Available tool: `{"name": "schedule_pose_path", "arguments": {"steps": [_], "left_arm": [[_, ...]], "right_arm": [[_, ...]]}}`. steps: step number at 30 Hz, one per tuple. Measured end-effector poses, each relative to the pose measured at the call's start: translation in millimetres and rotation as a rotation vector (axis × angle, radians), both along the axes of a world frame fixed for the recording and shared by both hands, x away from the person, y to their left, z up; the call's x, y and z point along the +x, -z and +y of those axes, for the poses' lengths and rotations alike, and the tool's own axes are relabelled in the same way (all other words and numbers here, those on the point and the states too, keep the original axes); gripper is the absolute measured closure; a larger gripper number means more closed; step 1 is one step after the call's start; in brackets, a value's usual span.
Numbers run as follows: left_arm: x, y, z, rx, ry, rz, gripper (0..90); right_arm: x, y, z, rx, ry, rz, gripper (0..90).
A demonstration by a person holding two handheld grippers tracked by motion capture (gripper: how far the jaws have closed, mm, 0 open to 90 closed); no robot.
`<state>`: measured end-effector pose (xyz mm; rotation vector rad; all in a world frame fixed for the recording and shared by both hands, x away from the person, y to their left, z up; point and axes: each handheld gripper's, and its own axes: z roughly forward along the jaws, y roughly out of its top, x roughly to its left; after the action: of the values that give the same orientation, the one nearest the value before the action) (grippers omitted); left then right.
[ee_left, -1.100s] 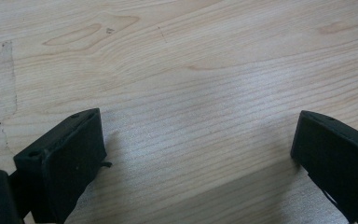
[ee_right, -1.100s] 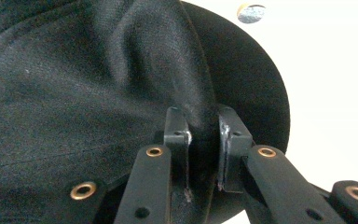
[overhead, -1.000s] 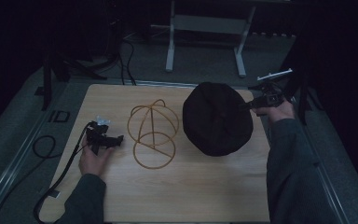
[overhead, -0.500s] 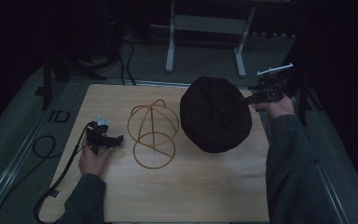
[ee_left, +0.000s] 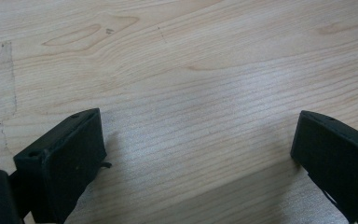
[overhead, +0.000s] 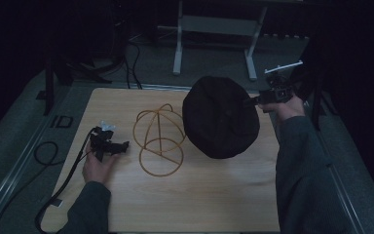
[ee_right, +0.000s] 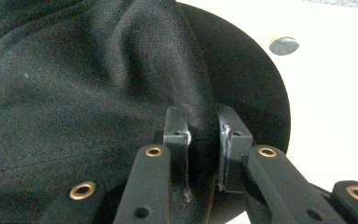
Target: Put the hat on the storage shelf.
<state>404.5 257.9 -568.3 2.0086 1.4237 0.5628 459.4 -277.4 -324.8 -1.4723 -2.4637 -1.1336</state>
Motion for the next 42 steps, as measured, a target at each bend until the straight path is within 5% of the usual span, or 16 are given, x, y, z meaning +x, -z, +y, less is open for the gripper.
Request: {"name": "schedule_pose_path", "arguments": {"steps": [42], "left_arm": [[0.9,0.1,-0.7,0.001,-0.002,-0.001,2.4]], "right_arm": [[4.7,-31.3,44.3,0.033,-0.073,-0.023,77.0]]}}
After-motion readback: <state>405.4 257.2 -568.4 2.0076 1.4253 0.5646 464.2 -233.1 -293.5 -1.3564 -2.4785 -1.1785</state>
